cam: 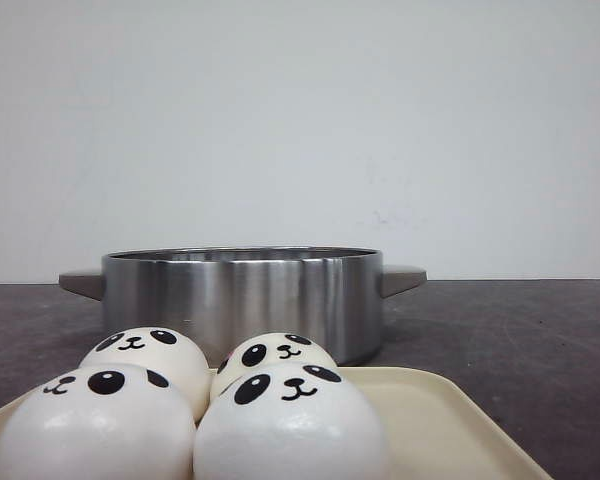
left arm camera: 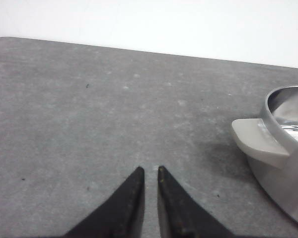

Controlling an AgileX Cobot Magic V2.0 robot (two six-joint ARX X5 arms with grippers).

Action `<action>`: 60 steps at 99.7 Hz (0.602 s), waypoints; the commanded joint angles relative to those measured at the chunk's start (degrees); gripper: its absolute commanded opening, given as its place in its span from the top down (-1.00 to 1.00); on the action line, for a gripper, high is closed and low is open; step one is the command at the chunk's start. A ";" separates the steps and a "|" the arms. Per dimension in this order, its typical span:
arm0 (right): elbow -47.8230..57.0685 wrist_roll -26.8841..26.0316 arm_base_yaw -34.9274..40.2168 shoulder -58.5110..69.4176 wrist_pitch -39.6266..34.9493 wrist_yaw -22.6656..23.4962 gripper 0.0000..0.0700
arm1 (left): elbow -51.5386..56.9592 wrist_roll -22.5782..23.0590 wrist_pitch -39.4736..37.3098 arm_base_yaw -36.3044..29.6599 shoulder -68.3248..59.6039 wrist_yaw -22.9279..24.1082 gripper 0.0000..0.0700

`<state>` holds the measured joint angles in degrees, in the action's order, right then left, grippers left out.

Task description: Steam buns

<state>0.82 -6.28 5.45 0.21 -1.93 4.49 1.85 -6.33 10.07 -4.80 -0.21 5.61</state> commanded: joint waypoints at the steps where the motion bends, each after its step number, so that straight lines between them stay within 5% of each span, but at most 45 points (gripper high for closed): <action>1: -0.11 -0.81 -0.07 0.00 0.96 0.04 0.98 | -1.05 0.92 -1.29 -0.04 0.02 0.07 1.00; 20: -0.09 -7.17 -0.02 0.00 5.40 1.75 0.98 | -0.94 -1.64 -2.38 -0.09 0.02 -1.14 1.00; 36: 1.40 -18.91 0.00 0.00 8.26 4.98 0.98 | 0.48 -4.96 -2.34 -0.09 0.02 -1.18 1.00; 47: 6.93 -23.61 0.04 0.07 3.23 7.82 0.98 | 5.18 -11.04 -1.53 -0.09 -0.24 -3.83 0.99; 60: 17.68 -21.44 0.04 2.67 -7.19 9.79 0.98 | 14.51 -9.18 3.74 -0.15 -3.72 -9.05 0.99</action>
<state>12.97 -27.33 5.45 1.48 -5.65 13.80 11.35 -15.09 12.71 -4.80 -2.31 -1.61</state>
